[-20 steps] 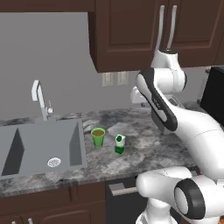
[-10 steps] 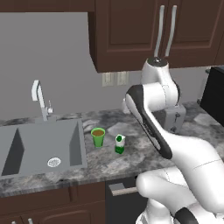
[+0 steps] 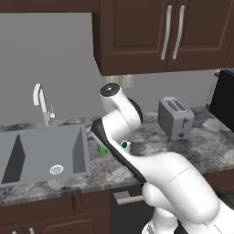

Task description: Place the microwavable item in the microwave. Then, close the microwave door and press the start button.

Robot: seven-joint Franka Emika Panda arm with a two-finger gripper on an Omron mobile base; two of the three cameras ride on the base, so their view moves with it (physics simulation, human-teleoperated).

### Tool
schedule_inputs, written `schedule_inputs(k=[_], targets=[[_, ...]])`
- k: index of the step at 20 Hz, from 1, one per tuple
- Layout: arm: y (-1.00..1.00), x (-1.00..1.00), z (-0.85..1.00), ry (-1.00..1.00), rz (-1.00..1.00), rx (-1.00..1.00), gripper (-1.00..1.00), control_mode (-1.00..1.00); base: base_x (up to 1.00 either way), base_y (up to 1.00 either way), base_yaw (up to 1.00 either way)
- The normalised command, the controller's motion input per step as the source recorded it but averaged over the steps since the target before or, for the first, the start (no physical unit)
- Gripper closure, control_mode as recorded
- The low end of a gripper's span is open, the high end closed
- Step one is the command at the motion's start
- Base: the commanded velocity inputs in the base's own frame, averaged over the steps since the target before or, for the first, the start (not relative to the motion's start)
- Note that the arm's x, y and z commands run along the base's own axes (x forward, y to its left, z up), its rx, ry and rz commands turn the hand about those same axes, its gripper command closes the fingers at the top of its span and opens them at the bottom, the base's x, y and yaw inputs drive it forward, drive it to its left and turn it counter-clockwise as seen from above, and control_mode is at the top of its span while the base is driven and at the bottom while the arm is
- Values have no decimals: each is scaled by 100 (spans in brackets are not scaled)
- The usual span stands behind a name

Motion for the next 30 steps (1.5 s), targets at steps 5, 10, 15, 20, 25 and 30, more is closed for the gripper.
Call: schedule_inputs(k=[5,10,15,20,25,30], targets=[[39,44,-19,18,0,-4,-100,-100,0,0,0],[1,13,-16,4,0,-1,-100,-100,0,0,0],[0,2,-54,3,3,0,-100,-100,0,0,0],[0,10,-64,1,3,-1,-100,-100,0,0,0],[11,23,-50,3,0,-4,-100,-100,0,0,0],[6,25,-26,1,1,-1,-100,-100,0,0,0]])
